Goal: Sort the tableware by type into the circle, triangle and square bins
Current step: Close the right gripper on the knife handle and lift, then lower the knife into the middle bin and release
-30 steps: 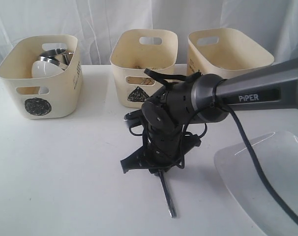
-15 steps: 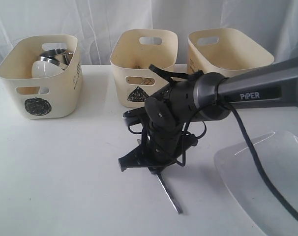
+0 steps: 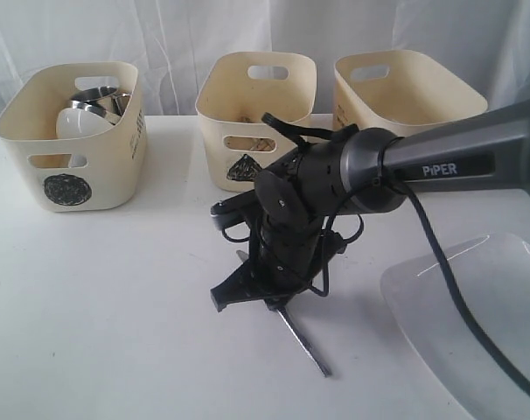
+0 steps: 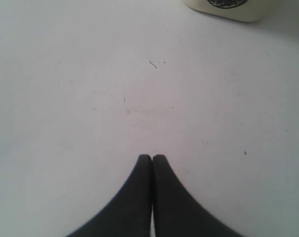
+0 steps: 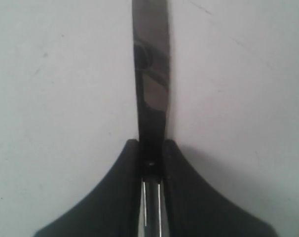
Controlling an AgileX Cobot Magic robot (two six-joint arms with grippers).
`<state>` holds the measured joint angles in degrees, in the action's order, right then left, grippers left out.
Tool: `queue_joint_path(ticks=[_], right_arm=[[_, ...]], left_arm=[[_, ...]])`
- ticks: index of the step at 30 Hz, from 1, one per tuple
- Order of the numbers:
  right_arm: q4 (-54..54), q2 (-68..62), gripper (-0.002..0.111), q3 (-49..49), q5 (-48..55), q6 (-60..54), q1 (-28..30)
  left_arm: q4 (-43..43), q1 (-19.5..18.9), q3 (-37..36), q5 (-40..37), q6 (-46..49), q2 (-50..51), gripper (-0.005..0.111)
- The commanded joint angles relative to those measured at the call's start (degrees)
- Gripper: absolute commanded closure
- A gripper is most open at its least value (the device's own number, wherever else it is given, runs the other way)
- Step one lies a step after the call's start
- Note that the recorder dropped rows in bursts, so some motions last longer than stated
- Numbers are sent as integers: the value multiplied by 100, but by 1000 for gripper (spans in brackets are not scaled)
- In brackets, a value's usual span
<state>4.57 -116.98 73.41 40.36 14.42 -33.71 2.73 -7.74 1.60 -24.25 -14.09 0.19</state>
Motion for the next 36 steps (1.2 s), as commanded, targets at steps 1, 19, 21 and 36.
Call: queue_joint_path(ticks=[1, 19, 21, 36], right_arm=[[8, -180, 108, -90, 308, -131, 20], [53, 547, 108, 65, 174, -131, 79], [0, 612, 108, 115, 203, -131, 79], [-3025, 1433, 108, 871, -327, -2207, 1030]], left_arm=[[64, -12, -53, -320, -5, -19, 106], [64, -12, -53, -320, -5, -19, 106], [64, -12, -53, -320, -5, -19, 106], [64, -12, -53, -320, -5, -19, 106]])
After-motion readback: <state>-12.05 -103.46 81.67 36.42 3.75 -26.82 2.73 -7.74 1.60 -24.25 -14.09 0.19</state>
